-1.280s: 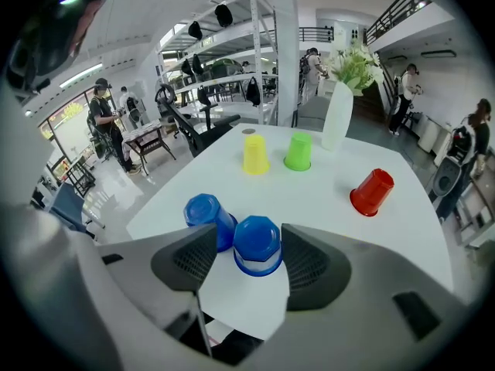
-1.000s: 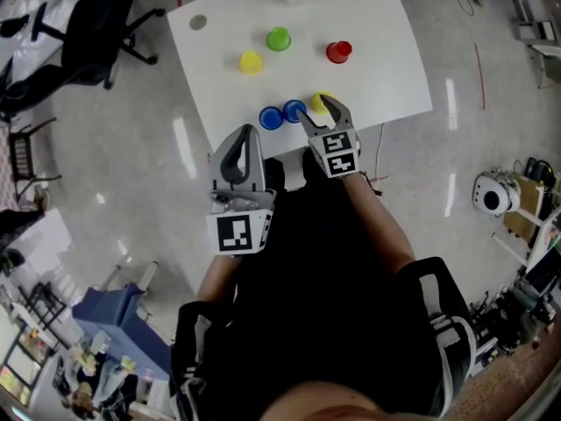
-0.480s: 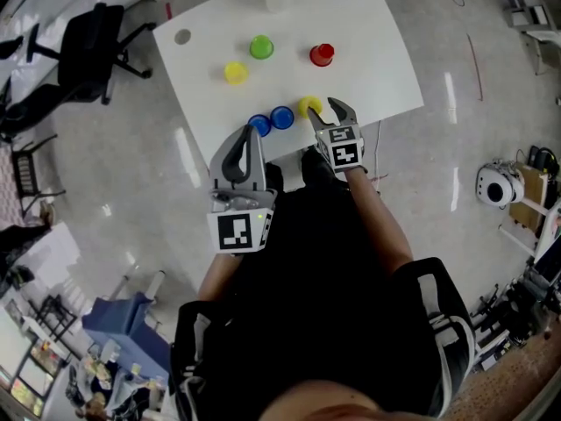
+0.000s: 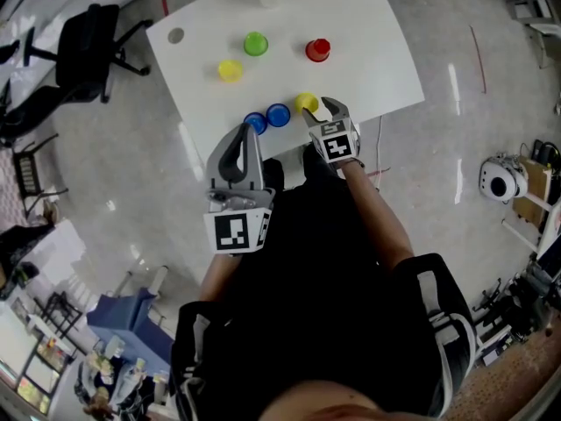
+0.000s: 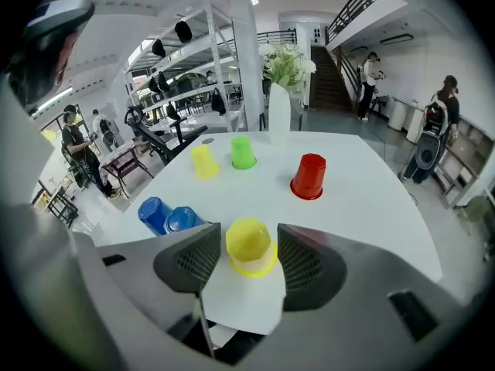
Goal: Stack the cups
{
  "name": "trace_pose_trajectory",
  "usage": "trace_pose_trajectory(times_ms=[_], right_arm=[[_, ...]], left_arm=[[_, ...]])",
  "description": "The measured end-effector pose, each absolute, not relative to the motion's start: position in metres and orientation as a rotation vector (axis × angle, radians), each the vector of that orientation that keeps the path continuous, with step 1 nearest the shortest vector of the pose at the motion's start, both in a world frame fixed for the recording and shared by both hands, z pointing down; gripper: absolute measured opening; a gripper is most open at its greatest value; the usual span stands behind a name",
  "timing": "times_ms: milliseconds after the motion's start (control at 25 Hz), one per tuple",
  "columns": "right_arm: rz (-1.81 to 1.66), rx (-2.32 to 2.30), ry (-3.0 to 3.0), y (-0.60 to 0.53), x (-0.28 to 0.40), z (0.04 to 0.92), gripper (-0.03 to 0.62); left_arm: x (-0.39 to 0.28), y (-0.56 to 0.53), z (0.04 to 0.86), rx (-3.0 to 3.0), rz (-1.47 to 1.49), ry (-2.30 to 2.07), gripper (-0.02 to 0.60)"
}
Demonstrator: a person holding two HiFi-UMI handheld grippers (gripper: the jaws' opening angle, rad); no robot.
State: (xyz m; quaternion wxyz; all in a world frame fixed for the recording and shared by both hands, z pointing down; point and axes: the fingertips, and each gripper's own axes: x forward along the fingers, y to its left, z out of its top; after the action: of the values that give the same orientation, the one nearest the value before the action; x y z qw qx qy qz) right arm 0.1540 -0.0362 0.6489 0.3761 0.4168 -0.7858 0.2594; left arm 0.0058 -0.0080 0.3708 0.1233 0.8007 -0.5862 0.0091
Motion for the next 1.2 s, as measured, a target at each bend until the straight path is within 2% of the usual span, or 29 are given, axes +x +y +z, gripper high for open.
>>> trace_pose_trajectory(times_ms=[320,520,1200], right_arm=[[0.678,1.022,-1.977,-0.033,0.154,0.666,0.245],[0.691,1.012,-1.966,-0.032,0.154,0.67,0.222],[0.69,0.989,-1.958,-0.024,0.145,0.671,0.221]], left_arm=[[0.006,-0.01,0.374,2.323,0.029,-1.707,0.021],[0.004,-0.01,0.374,2.315,0.028,-1.708,0.021],[-0.003,-0.007,0.37,2.308,-0.006,-1.716,0.021]])
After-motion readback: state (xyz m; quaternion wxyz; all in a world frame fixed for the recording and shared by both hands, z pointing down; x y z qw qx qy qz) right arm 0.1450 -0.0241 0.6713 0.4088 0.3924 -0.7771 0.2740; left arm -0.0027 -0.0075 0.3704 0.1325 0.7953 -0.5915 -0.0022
